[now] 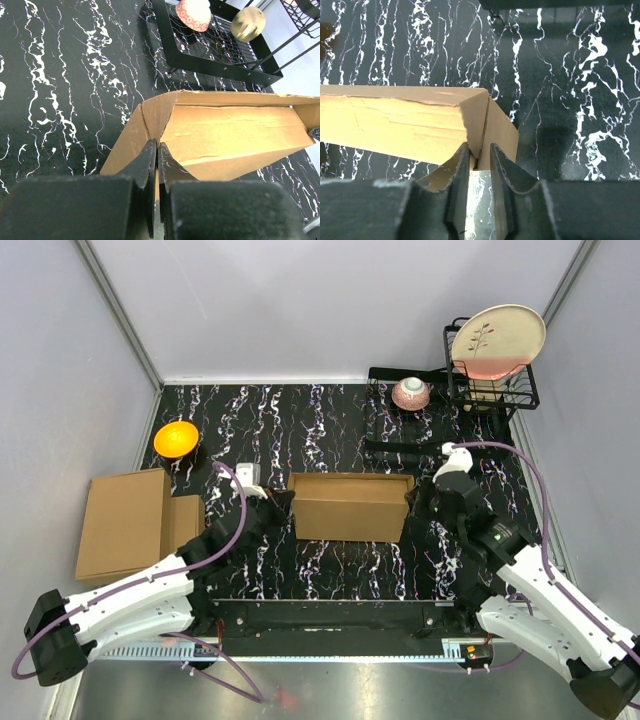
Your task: Fold the paper box
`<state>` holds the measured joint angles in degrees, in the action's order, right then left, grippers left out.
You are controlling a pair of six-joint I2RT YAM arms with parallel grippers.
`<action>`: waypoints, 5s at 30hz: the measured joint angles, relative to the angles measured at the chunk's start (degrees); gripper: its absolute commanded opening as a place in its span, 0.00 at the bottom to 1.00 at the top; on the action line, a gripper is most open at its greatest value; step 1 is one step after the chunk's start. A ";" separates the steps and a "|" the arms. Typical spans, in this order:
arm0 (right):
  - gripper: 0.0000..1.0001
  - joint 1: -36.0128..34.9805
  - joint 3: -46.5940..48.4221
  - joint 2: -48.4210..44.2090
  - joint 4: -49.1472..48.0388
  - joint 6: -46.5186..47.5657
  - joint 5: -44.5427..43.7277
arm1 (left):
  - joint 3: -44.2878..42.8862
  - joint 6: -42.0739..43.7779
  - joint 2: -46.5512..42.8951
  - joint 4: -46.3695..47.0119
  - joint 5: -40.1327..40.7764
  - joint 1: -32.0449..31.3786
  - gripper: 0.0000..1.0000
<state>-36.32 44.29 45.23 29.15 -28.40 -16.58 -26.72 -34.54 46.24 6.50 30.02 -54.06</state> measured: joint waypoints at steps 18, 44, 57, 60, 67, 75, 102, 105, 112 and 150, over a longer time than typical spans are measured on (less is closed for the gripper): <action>0.46 -0.24 16.52 -0.15 8.87 2.91 -2.89 | 0.13 0.26 -0.17 -0.13 1.51 -0.87 0.00; 0.00 -0.39 10.36 8.92 4.42 8.57 -3.30 | 0.02 2.10 -1.70 -2.60 1.55 -1.14 0.24; 0.00 -0.66 9.14 8.63 2.23 8.92 -2.89 | -3.45 4.44 -3.93 -11.21 1.86 -1.18 0.35; 0.00 -0.66 9.11 8.63 2.21 8.92 -2.86 | -4.48 5.14 -3.93 -12.46 2.29 -1.18 0.39; 0.00 -0.66 9.09 8.63 2.27 8.92 -3.32 | -5.77 5.62 -5.27 -14.38 2.62 -1.11 0.56; 0.00 -0.66 9.09 8.63 2.29 8.92 -3.32 | -7.23 5.62 -5.73 -14.36 1.84 -1.05 0.56; 0.00 -0.66 8.92 8.63 2.10 8.90 -3.32 | -9.11 10.67 -0.09 -8.66 0.33 2.80 0.44; 0.00 -0.66 8.92 8.63 2.08 8.90 -3.30 | -9.57 10.78 0.50 -8.07 0.22 3.06 0.40; 0.00 -0.66 8.81 8.63 1.92 8.81 -3.28 | -9.90 11.13 2.67 -6.51 -0.81 3.54 0.19; 0.00 -0.66 1.22 4.15 -5.44 3.45 -2.89 | 4.04 4.26 -2.19 11.19 -2.56 2.05 0.00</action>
<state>-36.97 45.52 49.39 23.70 -24.95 -19.46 -22.68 -30.28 44.05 17.69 27.46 -52.01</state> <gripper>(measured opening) 0.011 0.005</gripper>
